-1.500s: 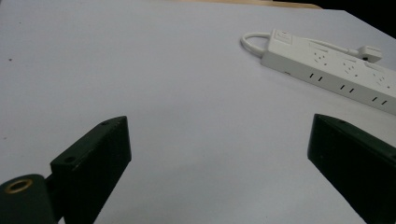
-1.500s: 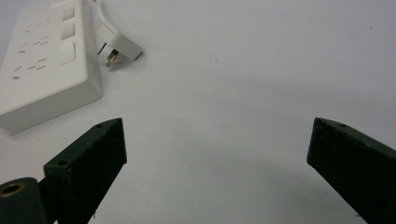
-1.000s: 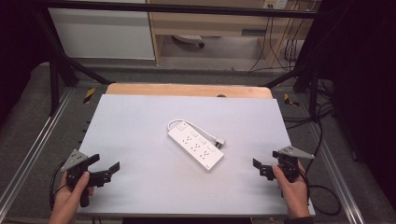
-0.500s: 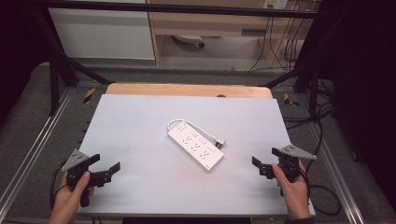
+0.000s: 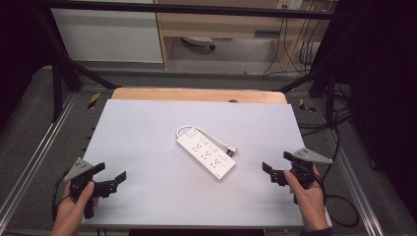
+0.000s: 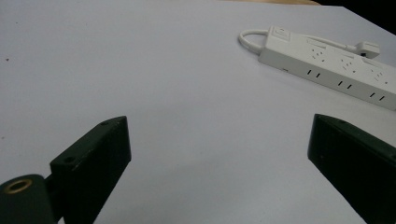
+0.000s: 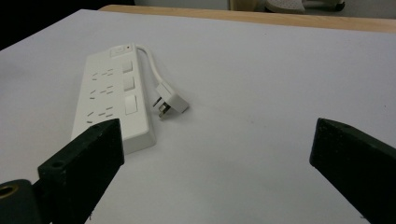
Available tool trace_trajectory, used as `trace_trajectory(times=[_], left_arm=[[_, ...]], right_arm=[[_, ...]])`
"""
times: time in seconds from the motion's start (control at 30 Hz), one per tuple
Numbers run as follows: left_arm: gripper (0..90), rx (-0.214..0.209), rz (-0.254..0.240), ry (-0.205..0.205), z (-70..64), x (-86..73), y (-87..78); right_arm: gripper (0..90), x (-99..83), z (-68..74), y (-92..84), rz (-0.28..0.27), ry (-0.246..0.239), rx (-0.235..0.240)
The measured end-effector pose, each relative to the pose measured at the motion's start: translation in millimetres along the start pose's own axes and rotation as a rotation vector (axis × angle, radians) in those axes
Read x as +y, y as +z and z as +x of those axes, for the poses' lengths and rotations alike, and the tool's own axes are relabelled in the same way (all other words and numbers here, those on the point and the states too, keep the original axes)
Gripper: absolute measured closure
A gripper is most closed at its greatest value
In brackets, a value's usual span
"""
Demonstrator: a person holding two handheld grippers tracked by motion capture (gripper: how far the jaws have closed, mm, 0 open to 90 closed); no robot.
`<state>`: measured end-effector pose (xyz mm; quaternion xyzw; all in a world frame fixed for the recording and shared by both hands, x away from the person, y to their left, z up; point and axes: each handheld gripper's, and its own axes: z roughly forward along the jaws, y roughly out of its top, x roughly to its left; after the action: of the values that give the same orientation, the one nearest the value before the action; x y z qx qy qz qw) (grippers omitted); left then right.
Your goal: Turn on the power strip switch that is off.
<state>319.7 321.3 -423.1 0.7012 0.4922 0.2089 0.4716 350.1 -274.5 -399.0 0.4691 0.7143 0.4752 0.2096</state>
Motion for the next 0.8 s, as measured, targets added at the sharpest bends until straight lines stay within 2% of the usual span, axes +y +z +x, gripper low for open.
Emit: trace_trajectory(times=[0.13,0.37,0.47,0.6,0.8], left_arm=[[6.0,-0.002,0.001,0.002,0.1,-0.2,0.2],[6.0,0.003,0.007,-0.008,2.1,-1.2,0.4],[6.0,0.004,0.007,-0.006,1.2,-0.7,1.4],[6.0,0.006,0.009,0.007,-0.4,-0.5,1.1],[6.0,0.006,0.017,0.005,-1.5,-0.9,2.0]], right_arm=[[6.8,8.5,1.1,1.4,-0.002,-0.005,0.011],[5.7,22.2,5.3,7.6,0.020,-0.020,0.017],[4.7,27.7,5.8,9.4,0.008,-0.025,0.006],[3.9,38.4,4.5,11.8,-0.005,-0.029,0.022],[3.8,48.4,7.3,11.9,-0.016,-0.042,0.036]])
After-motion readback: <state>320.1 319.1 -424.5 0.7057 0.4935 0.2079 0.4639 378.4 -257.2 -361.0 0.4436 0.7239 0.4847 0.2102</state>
